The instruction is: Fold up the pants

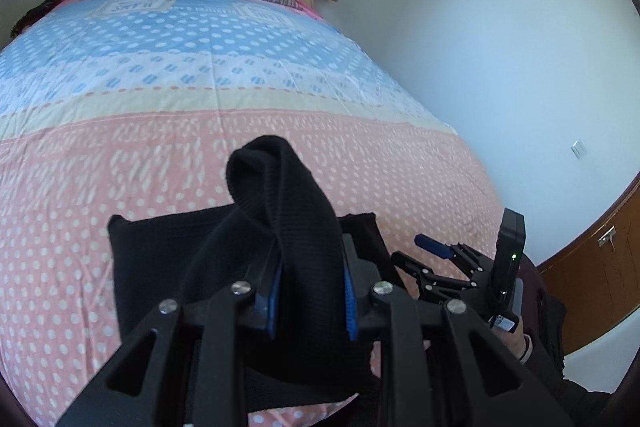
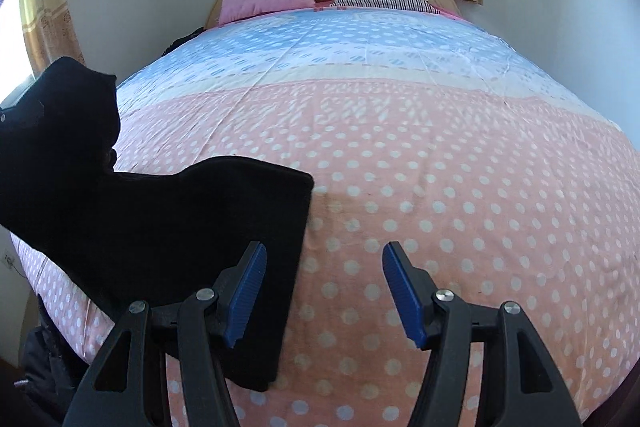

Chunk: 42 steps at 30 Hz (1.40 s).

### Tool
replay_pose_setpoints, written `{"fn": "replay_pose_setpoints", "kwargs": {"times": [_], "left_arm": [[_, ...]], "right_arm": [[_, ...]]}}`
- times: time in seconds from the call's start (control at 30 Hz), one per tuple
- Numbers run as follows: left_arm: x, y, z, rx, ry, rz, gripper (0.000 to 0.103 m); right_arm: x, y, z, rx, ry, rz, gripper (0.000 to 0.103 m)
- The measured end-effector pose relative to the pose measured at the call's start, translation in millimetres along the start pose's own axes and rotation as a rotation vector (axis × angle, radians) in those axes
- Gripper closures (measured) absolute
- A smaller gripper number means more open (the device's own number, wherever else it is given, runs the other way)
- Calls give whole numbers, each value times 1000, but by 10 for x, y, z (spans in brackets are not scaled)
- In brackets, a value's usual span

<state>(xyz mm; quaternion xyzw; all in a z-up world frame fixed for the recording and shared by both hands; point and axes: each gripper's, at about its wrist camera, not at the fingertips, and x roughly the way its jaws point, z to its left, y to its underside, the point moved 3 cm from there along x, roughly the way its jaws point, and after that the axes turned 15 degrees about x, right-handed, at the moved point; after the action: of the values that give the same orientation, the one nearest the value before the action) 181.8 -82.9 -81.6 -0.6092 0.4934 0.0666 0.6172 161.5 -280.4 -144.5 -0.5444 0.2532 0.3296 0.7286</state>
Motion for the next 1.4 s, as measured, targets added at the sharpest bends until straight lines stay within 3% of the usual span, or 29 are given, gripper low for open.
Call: {"fn": "replay_pose_setpoints", "kwargs": {"times": [0.17, 0.33, 0.4, 0.57, 0.73, 0.87, 0.97, 1.13, 1.23, 1.33, 1.4], "left_arm": [[596, 23, -215, 11, 10, 77, 78], [908, 70, -439, 57, -16, 103, 75], [920, 84, -498, 60, -13, 100, 72], [747, 74, -597, 102, 24, 33, 52], [418, 139, -435, 103, -40, -44, 34], [242, 241, -163, 54, -96, -77, 31], [265, 314, 41, 34, -173, -61, 31], [305, 440, 300, -26, -212, -45, 31], [270, 508, 417, -19, -288, -41, 27], [295, 595, 551, -13, -352, -12, 16], [336, 670, 628, -13, -380, 20, 16]], "right_arm": [[26, -57, -116, 50, -10, -6, 41], [77, -78, -176, 93, -49, 6, 41], [73, -90, -203, 122, -86, 7, 41], [59, -108, -293, 202, -148, 4, 41], [-74, -150, -304, 269, -204, -25, 41], [-373, -187, -63, 237, -250, -111, 41], [-621, -144, 349, 149, -386, -136, 41], [-571, 158, 1091, -66, -563, 3, 36], [-335, 242, 1160, -82, -482, 69, 36], [-225, 171, 885, -3, -356, 73, 36], [-174, 133, 606, 70, -262, 89, 36]]}}
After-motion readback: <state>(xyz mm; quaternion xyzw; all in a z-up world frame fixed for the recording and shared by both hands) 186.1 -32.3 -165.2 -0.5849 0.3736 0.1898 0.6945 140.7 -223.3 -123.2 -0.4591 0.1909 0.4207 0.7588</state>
